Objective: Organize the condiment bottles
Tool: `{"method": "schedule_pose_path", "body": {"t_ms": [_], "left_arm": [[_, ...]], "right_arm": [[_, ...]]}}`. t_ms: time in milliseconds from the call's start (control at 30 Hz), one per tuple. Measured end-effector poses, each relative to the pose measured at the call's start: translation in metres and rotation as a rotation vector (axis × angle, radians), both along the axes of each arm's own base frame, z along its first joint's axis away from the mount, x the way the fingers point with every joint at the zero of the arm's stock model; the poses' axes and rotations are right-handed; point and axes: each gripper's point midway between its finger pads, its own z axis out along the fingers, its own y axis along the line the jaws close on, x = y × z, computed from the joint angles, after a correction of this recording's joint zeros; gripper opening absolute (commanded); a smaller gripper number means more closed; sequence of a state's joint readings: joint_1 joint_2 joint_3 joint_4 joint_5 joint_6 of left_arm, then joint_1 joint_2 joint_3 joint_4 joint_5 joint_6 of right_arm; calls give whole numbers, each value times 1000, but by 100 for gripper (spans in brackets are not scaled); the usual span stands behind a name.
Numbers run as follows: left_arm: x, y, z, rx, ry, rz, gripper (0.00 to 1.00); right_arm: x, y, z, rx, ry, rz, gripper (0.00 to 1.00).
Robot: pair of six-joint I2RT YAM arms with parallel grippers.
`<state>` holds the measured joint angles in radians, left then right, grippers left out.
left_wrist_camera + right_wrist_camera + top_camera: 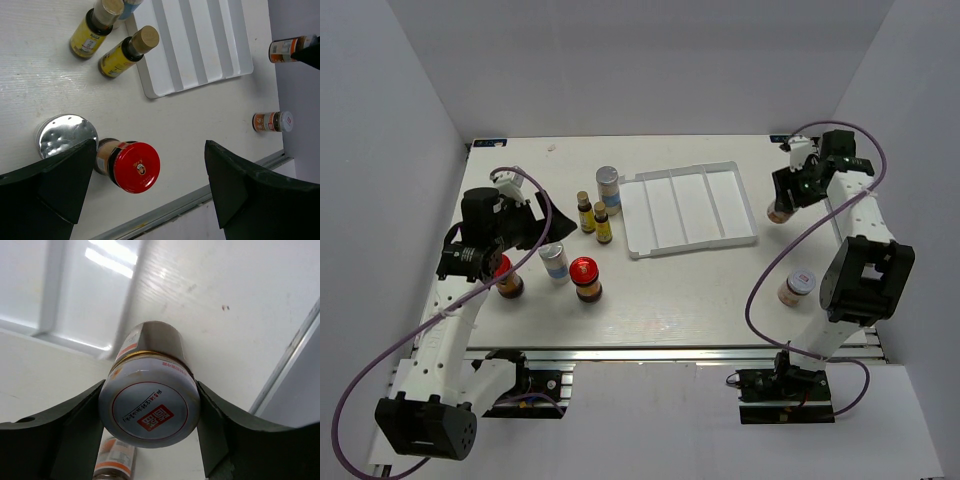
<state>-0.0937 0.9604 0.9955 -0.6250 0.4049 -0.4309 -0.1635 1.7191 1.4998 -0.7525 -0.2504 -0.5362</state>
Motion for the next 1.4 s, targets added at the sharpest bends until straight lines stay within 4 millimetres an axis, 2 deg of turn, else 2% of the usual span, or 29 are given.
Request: {"method": "schedule_pose_path", "body": {"t_ms": [133,267,333,433,567,667,700,767,800,900,1100,1200,1267,1400], "left_arm": [[4,0,4,1,-2,0,98],[5,0,10,-1,-17,0,98],[5,0,12,-2,-18,0,98],[4,-1,12,1,-13,0,98],[2,-2,13,3,-10,-3,98],[2,-3,16,7,-10,-4,98],[3,-4,16,9,-10,-4,98],[4,-5,17,13,-9,-8,98],[4,-7,17,15,-7,-11,98],[6,-13,15,27,3,-23,98],[12,-40,3,82,37,-80,98],[17,-51,-5,112,54,-98,98],[21,-53,-11,135,65,-92,98],[31,-53,-14,176,60,-74,97]], "right_arm": [[16,48,26,24,-61,106,3],[43,95,46,65,-110,190,4],[61,114,46,76,-123,217,6],[80,131,29,88,-102,235,8],[90,134,-12,76,-21,229,13],[91,129,-39,55,35,214,24],[91,128,-46,49,48,211,38],[91,126,-56,38,68,208,51],[91,125,-58,34,72,208,65],[92,124,-59,23,72,212,83],[95,124,-51,16,40,226,87],[94,124,-37,14,15,228,87],[92,123,-18,14,-17,230,87],[75,114,44,30,-109,231,88]]}}
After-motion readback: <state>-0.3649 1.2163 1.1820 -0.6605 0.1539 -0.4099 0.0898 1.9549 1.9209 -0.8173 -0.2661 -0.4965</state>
